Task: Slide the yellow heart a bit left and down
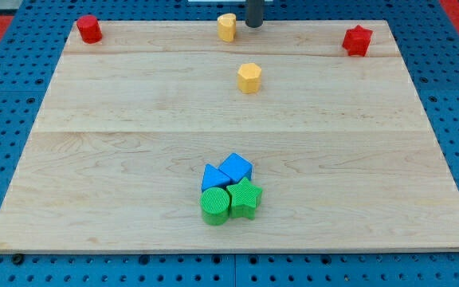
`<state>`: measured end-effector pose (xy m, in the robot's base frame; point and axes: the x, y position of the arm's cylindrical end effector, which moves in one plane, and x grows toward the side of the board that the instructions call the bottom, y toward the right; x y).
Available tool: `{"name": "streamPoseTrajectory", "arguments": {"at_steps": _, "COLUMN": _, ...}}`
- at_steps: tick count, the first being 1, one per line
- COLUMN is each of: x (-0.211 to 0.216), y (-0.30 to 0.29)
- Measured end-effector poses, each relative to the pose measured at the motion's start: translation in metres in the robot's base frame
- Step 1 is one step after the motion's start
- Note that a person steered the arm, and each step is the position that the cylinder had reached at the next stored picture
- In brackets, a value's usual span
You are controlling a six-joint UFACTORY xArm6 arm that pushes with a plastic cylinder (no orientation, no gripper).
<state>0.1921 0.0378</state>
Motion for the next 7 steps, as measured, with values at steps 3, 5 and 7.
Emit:
{"name": "streamPoseTrajectory", "arguments": {"at_steps": 3, "x": 0.001, "y": -0.040}}
{"name": "streamPoseTrajectory", "arguments": {"at_steps": 5, "x": 0.030, "y": -0.045}}
{"name": "streamPoseTrajectory", "arguments": {"at_steps": 7, "x": 0.101, "y": -0.086}}
